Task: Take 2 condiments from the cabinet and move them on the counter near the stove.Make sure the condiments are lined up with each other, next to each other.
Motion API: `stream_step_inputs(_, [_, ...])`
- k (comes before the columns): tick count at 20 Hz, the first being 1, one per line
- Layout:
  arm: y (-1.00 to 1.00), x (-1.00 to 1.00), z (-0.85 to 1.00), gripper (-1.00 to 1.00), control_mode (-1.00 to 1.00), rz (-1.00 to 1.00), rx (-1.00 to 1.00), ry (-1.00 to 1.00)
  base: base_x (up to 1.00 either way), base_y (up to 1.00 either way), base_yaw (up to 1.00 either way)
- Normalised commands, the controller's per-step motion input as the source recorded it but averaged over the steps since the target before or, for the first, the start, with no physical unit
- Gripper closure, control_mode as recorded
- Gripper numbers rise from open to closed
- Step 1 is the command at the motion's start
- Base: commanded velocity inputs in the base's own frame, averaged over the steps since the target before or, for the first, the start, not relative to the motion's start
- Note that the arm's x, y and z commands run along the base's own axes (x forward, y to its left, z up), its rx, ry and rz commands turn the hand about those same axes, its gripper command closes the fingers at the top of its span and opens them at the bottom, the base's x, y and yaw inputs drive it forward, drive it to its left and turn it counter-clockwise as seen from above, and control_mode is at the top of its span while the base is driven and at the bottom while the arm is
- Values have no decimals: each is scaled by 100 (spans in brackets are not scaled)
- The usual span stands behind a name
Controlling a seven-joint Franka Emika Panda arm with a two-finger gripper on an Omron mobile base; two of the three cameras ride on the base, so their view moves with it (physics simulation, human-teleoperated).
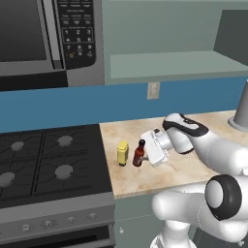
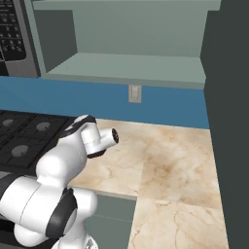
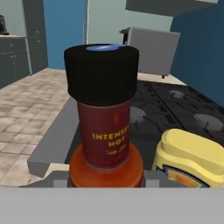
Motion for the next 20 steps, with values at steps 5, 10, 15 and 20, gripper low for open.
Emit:
stream_step_inputs(5, [9,3,-17,100,-100,0,0,0,0,0,0])
stream_step_inputs(10, [10,7,-21,100,-100,0,0,0,0,0,0])
stream_step_inputs(15, [4,12,-6,100,-100,0,0,0,0,0,0])
stream_step_inputs(20, [0,4,0,100,-100,0,0,0,0,0,0])
